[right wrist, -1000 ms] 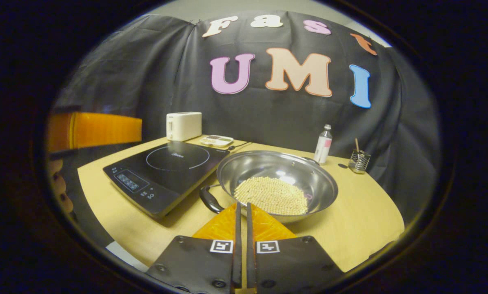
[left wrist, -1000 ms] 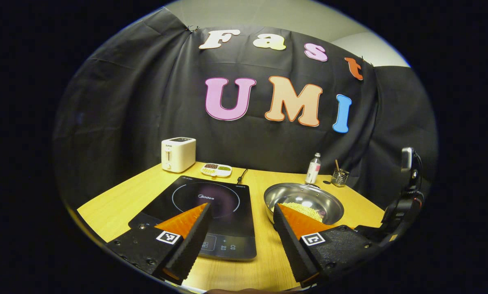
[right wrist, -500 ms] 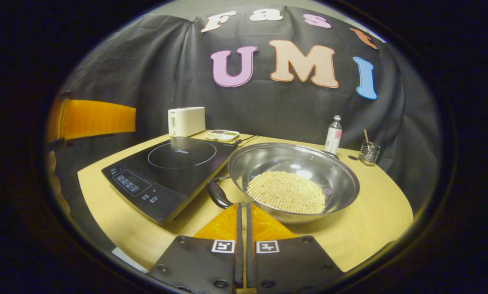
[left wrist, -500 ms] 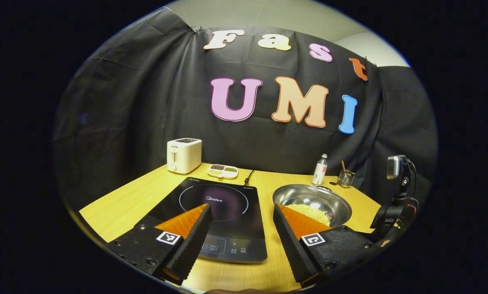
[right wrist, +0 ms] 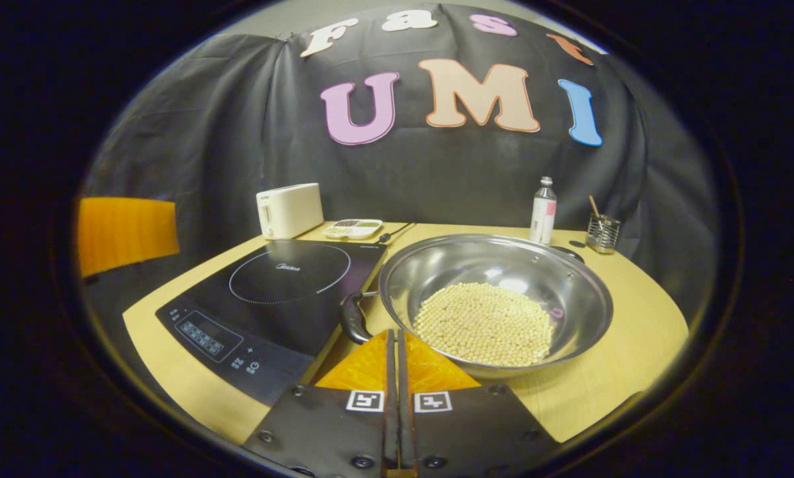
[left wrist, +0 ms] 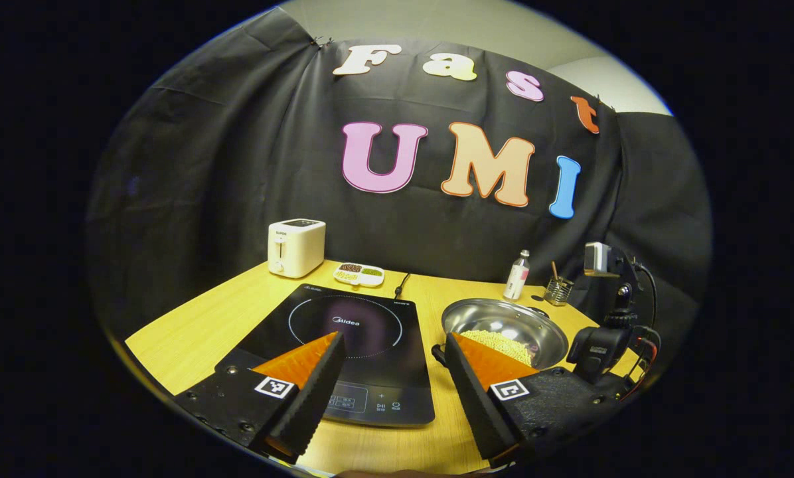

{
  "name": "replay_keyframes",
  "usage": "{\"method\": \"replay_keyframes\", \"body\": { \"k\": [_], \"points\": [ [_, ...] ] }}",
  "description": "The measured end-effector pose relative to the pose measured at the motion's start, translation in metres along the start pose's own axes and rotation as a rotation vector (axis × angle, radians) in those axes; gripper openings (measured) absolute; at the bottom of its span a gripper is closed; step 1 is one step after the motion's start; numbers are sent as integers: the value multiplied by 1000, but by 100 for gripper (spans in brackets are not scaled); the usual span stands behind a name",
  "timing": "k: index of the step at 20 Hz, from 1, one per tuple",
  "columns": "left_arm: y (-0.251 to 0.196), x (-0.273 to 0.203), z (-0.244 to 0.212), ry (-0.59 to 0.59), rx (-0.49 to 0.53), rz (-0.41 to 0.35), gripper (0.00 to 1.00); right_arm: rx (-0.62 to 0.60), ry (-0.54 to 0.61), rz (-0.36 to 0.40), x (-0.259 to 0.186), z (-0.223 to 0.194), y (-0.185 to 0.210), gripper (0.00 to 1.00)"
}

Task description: First push the handle of the pot to place it horizontally, then grasp the pot with both hands and set it on the induction cooktop.

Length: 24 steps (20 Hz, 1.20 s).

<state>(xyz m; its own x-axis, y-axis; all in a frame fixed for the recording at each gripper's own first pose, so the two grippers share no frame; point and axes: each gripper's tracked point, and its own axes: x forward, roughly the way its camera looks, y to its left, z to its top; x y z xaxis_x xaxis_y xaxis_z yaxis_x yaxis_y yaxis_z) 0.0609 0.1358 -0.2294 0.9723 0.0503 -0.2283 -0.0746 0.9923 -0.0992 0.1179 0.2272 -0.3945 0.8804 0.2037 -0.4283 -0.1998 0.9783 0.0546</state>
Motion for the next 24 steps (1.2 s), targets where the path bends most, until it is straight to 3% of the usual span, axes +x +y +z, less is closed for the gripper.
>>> {"method": "replay_keyframes", "body": {
  "k": [19,24],
  "points": [
    [20,9,1,4,-28,24,92,13,-53,-118,63,26,24,2],
    [30,13,-3,16,-49,41,92,54,-43,-117,76,25,29,5]
  ]
}}
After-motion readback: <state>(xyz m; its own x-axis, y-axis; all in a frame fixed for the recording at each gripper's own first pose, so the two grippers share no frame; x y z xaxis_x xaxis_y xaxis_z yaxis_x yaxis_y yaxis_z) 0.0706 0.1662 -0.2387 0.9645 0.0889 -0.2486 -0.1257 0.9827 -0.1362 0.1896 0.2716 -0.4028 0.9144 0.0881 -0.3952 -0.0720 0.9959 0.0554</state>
